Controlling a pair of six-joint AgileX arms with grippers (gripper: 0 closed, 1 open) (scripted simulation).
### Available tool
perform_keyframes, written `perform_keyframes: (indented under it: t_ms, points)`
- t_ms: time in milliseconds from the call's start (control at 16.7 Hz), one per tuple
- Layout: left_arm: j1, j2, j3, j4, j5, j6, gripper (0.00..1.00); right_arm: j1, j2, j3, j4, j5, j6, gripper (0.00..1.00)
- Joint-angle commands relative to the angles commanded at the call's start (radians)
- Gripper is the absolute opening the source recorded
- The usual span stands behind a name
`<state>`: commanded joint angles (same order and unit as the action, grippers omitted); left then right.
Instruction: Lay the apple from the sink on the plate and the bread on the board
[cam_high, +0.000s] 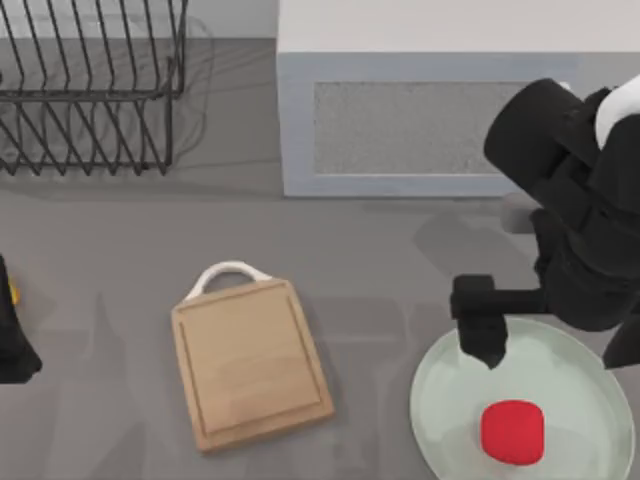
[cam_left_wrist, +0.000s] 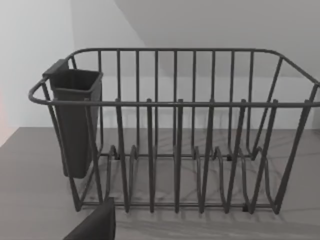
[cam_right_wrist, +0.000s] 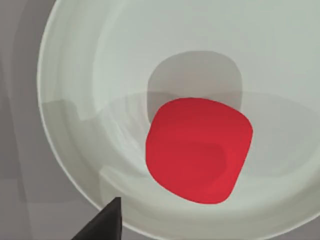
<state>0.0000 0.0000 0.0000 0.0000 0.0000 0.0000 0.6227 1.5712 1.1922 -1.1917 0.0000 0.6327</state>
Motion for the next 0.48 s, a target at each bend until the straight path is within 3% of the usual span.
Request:
perform_keyframes:
  t_ms: [240, 480]
  points:
    - [0.0, 0.0, 0.0, 0.0, 0.0, 0.0, 1.0, -0.015, -0.026, -0.025, 0.025, 0.0, -0.014, 1.0]
    - [0.0, 0.0, 0.0, 0.0, 0.0, 0.0, 1.0, -0.088, -0.199, -0.165, 0.166, 0.0, -0.088, 1.0]
